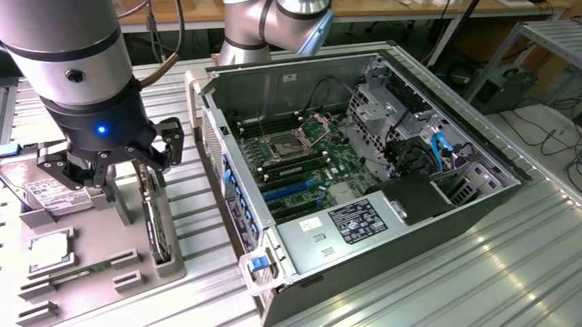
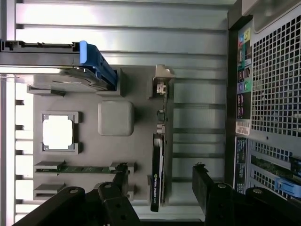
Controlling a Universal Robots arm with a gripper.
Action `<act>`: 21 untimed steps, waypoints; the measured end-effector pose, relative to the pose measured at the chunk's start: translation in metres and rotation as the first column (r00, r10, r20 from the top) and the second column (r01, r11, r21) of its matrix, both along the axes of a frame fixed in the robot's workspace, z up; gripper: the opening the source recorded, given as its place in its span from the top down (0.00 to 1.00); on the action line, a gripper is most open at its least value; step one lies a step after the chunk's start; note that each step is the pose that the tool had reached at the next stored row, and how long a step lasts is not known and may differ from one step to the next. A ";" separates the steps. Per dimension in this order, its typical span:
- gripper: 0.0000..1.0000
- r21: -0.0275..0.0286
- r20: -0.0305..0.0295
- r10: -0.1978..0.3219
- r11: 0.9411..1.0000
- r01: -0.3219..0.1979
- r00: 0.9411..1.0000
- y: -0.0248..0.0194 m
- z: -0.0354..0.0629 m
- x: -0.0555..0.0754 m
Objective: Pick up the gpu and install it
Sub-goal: 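Pick up the gpu and move the gpu toward the slot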
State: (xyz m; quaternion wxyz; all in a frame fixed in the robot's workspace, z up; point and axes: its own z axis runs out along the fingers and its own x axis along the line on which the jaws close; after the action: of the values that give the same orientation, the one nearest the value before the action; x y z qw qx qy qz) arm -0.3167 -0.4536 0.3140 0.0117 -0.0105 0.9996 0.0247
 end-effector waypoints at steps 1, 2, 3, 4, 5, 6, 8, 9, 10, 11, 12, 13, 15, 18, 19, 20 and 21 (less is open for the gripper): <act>0.34 0.000 0.000 0.000 1.000 0.000 1.000 0.0000 -0.0018 0.000; 0.34 0.000 0.000 0.000 1.000 0.000 1.000 -0.0001 -0.0037 0.000; 0.34 0.000 0.000 0.000 1.000 0.000 1.000 -0.0005 -0.0055 0.000; 0.34 0.000 0.000 0.000 1.000 0.000 1.000 -0.0008 -0.0071 0.000; 0.34 0.000 0.000 0.000 1.000 0.000 1.000 -0.0012 -0.0092 0.000; 0.34 0.000 0.000 0.000 1.000 0.000 1.000 -0.0016 -0.0109 0.000; 0.34 0.000 0.000 0.000 1.000 0.000 1.000 -0.0019 -0.0155 0.000; 0.34 0.000 0.000 -0.001 1.000 0.001 1.000 -0.0019 -0.0173 0.000; 0.34 0.000 0.000 -0.001 1.000 0.001 1.000 -0.0019 -0.0190 0.000; 0.34 0.000 0.000 -0.001 1.000 0.001 1.000 -0.0019 -0.0210 0.000; 0.34 0.000 0.000 -0.001 1.000 0.001 1.000 -0.0019 -0.0227 0.000; 0.34 0.000 0.000 -0.001 1.000 0.001 1.000 -0.0019 -0.0246 0.000; 0.34 0.000 0.000 -0.001 1.000 0.001 1.000 -0.0019 -0.0282 0.000; 0.34 0.000 0.000 -0.001 1.000 0.001 1.000 -0.0019 -0.0337 0.000; 0.34 0.000 0.000 -0.001 1.000 0.001 1.000 -0.0019 -0.0355 0.000; 0.34 0.000 0.000 -0.001 1.000 0.001 1.000 -0.0019 -0.0373 0.000; 0.34 0.000 0.000 -0.001 1.000 0.001 1.000 -0.0019 -0.0392 0.000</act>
State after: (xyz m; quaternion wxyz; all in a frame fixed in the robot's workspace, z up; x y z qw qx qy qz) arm -0.3163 -0.4556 0.2749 0.0118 -0.0101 0.9996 0.0247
